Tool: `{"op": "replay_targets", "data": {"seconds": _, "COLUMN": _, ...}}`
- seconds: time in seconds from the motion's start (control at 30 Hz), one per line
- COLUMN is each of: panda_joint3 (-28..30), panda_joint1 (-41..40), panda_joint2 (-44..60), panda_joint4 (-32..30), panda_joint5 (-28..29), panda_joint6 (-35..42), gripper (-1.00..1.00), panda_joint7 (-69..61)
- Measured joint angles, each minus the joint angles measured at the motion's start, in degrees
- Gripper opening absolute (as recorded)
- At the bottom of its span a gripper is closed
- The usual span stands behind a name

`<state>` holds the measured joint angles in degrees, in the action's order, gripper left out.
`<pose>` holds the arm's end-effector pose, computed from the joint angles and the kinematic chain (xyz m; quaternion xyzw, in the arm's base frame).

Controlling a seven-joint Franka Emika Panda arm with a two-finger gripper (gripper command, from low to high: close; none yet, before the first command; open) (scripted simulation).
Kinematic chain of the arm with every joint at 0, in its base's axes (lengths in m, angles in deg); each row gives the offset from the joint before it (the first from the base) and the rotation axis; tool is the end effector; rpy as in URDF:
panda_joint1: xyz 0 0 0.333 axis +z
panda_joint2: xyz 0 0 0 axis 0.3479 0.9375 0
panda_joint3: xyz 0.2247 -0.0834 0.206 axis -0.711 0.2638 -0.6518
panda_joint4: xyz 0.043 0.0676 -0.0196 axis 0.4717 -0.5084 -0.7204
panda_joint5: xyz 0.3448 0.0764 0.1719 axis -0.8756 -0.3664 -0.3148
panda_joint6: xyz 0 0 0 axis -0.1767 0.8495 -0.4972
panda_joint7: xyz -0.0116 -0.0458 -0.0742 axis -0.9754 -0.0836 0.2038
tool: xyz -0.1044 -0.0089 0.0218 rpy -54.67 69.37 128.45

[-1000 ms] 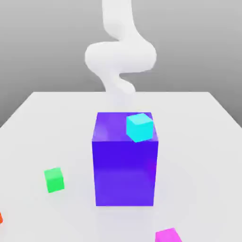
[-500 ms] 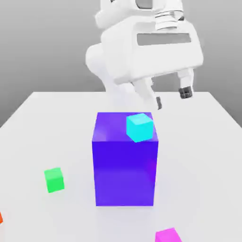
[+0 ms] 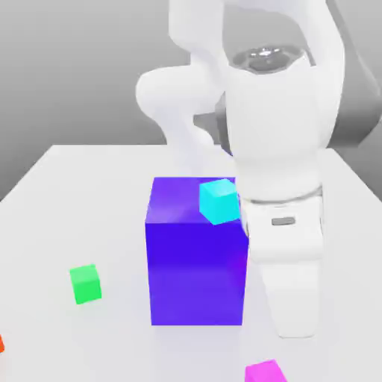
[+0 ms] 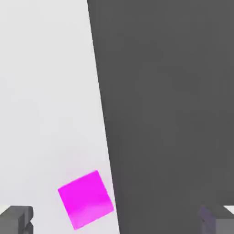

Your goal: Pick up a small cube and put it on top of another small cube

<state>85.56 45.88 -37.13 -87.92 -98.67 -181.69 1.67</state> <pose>0.5280 0.1048 0.2687 -0.9260 -0.3702 -0.0549 0.0501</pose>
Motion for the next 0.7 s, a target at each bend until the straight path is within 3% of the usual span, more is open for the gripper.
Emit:
{"op": "replay_targets", "data": {"seconds": 0.23, "panda_joint3": -0.71, "panda_joint1": 0.38, "panda_joint2": 8.06, "panda_joint4": -0.40, "panda_joint5": 6.56, "panda_joint6": -4.37, "gripper": 0.00, "panda_joint7": -9.71}}
{"op": "replay_targets", "data": {"seconds": 0.37, "panda_joint3": -3.26, "panda_joint1": -1.50, "panda_joint2": 15.93, "panda_joint4": 1.18, "panda_joint5": 5.05, "panda_joint6": -10.27, "gripper": 0.00, "panda_joint7": -12.67}}
{"op": "replay_targets", "data": {"seconds": 0.4, "panda_joint3": -3.90, "panda_joint1": -2.02, "panda_joint2": 17.50, "panda_joint4": 1.52, "panda_joint5": 4.51, "panda_joint6": -11.45, "gripper": -1.00, "panda_joint7": -13.12}}
{"op": "replay_targets", "data": {"seconds": 0.7, "panda_joint3": -2.63, "panda_joint1": -1.02, "panda_joint2": 14.18, "panda_joint4": 0.76, "panda_joint5": 5.90, "panda_joint6": -8.83, "gripper": -1.00, "panda_joint7": -12.17}}
